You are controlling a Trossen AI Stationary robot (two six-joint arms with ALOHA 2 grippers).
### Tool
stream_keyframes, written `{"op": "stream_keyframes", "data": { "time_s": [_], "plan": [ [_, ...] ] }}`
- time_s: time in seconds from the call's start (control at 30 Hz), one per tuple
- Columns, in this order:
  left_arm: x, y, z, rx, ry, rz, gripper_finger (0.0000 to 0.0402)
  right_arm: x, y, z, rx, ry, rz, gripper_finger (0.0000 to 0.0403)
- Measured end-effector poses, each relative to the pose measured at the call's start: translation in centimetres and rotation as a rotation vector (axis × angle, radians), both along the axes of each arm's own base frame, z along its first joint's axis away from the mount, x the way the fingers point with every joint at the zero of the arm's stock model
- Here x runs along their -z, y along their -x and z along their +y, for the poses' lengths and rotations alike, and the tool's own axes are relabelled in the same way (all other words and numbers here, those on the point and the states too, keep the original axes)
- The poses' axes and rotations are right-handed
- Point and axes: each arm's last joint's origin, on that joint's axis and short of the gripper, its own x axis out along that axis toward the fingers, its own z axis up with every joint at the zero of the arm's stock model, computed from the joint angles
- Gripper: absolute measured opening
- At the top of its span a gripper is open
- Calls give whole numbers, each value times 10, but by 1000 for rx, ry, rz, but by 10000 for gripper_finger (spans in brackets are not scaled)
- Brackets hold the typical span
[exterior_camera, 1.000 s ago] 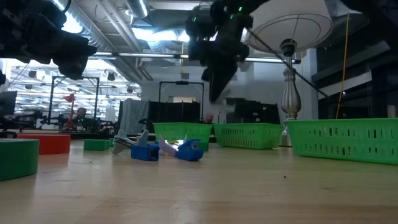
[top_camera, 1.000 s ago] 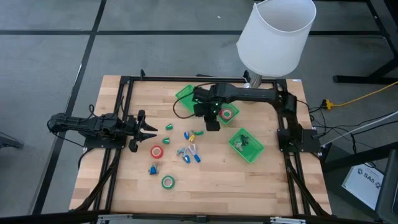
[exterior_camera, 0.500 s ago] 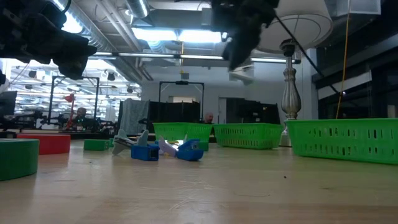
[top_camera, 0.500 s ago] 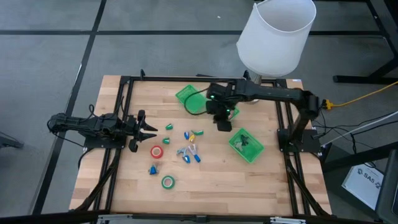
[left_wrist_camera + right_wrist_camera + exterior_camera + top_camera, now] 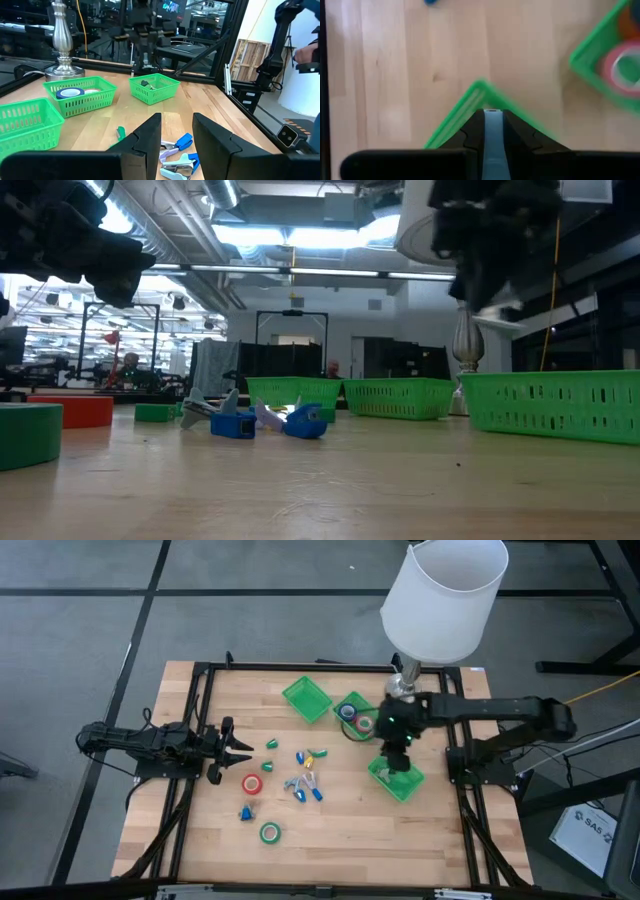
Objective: Pick and place Stapler, Stapler remover, tape
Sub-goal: Put the top light blue staple remover into the bottom basket
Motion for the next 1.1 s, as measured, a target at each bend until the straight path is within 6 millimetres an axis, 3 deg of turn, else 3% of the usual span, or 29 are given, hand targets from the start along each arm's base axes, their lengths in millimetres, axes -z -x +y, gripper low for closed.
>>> {"op": "stream_keyframes", "data": {
  "time_s": [0.13,0.37,0.8,1.1],
  "plan": [
    [0,0,0,0,0,1,107,15,20,15,35,-41,31,52],
    [0,0,0,0,0,0,107,38,38,34,40,-77,102,53],
    [0,0,0,0,0,0,107,44,41,35,-14,17,104,57],
    [0,0,0,0,0,0,107,44,40,33,21,100,101,105]
  ]
}}
